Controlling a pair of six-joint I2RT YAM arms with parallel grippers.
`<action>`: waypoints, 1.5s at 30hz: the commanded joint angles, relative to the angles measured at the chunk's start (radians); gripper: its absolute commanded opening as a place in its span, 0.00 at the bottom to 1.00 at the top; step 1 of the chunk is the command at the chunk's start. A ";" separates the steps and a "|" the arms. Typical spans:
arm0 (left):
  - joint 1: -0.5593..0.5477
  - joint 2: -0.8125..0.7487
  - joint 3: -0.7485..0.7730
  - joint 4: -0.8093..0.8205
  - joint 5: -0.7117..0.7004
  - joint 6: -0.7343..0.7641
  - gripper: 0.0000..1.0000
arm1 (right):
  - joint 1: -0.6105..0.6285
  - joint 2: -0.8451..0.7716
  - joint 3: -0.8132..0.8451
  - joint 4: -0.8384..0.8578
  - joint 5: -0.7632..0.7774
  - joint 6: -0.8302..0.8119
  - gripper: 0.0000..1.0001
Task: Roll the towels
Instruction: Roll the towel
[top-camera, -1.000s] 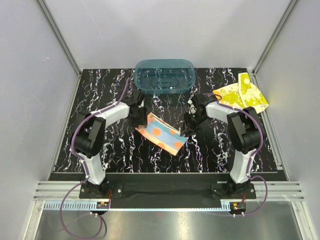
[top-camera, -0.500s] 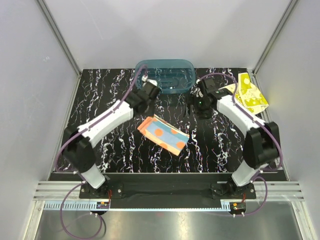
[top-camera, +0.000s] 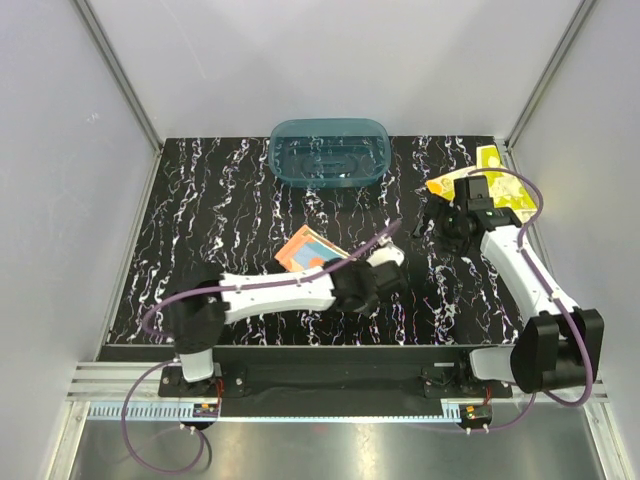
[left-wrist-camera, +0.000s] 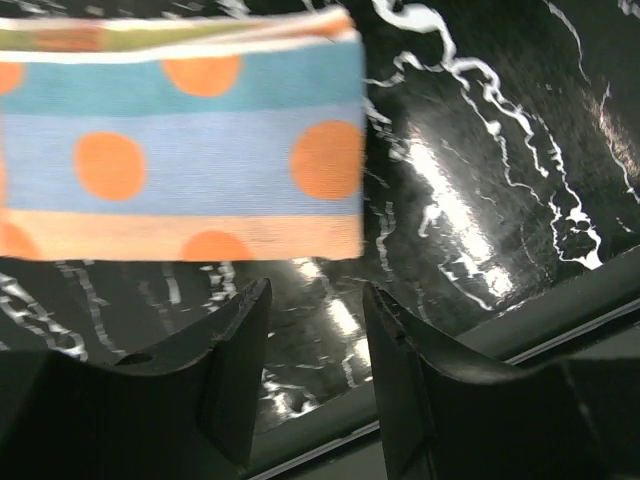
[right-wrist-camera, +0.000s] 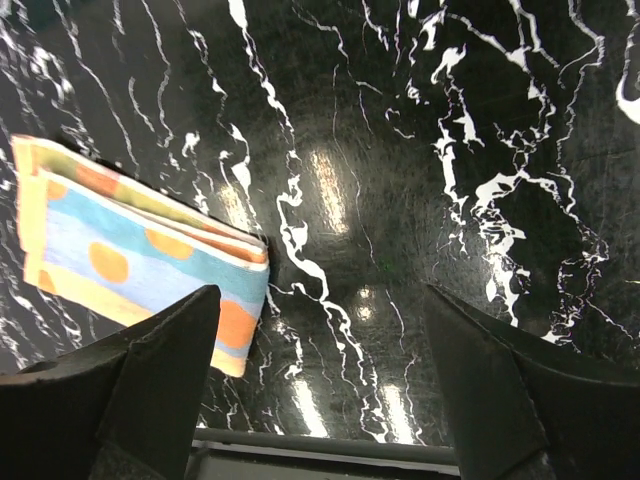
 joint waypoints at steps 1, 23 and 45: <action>-0.024 0.062 0.079 0.009 -0.023 -0.047 0.47 | -0.020 -0.065 -0.005 0.006 -0.048 0.019 0.89; -0.028 0.240 -0.018 0.113 -0.029 -0.059 0.49 | -0.031 -0.062 -0.028 0.003 -0.108 0.021 0.88; -0.025 0.231 -0.028 0.089 -0.158 -0.015 0.47 | -0.031 0.001 -0.005 0.045 -0.155 0.031 0.87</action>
